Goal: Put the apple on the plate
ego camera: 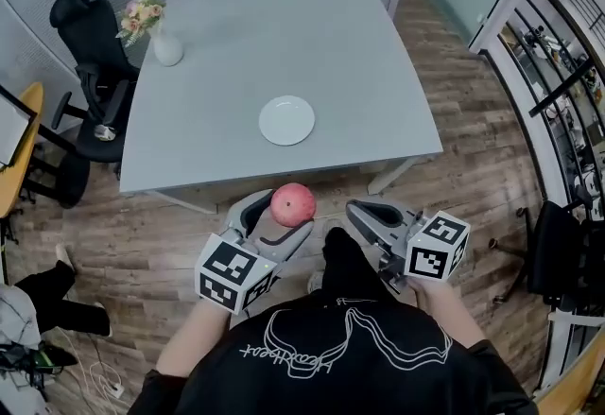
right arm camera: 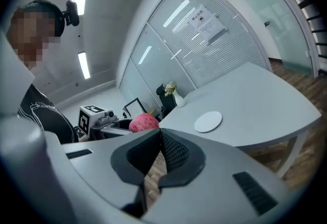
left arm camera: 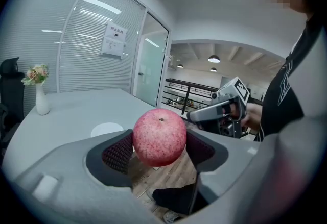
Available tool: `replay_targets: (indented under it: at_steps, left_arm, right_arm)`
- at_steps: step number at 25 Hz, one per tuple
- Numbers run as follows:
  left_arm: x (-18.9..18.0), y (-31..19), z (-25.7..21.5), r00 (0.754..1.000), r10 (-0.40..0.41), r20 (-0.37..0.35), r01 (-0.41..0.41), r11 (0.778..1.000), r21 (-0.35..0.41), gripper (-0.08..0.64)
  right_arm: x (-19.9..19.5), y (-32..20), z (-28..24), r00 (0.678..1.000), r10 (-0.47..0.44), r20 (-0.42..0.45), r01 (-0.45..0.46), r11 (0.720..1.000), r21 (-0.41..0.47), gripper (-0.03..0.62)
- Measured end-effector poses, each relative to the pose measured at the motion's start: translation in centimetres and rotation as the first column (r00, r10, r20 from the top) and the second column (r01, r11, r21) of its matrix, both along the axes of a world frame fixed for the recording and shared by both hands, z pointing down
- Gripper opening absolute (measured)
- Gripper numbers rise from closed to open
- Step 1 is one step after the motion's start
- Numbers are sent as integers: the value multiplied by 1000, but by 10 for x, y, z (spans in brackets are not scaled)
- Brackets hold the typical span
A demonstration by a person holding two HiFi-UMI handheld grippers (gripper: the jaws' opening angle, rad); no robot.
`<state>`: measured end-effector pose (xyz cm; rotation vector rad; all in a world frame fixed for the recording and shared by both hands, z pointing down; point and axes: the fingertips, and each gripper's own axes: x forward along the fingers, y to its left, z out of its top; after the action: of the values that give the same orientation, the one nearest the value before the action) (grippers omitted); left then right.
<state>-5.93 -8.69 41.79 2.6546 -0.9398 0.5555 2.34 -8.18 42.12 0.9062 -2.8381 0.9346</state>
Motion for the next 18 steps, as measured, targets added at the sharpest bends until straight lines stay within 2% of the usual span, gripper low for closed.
replay_targets:
  at_steps: [7, 12, 18]
  left_arm:
    - [-2, -38, 10, 998, -56, -2, 56, 998, -15, 316]
    - [-9, -73, 18, 994, -108, 30, 108, 994, -8, 316]
    - [-16, -124, 28, 985, -169, 45, 171, 985, -33, 316]
  right_arm:
    - [-4, -37, 15, 998, -60, -33, 59, 998, -28, 11]
    - [-18, -69, 4, 985, -105, 135, 116, 990, -75, 11]
    - [-13, -114, 16, 989, -124, 83, 132, 987, -91, 11]
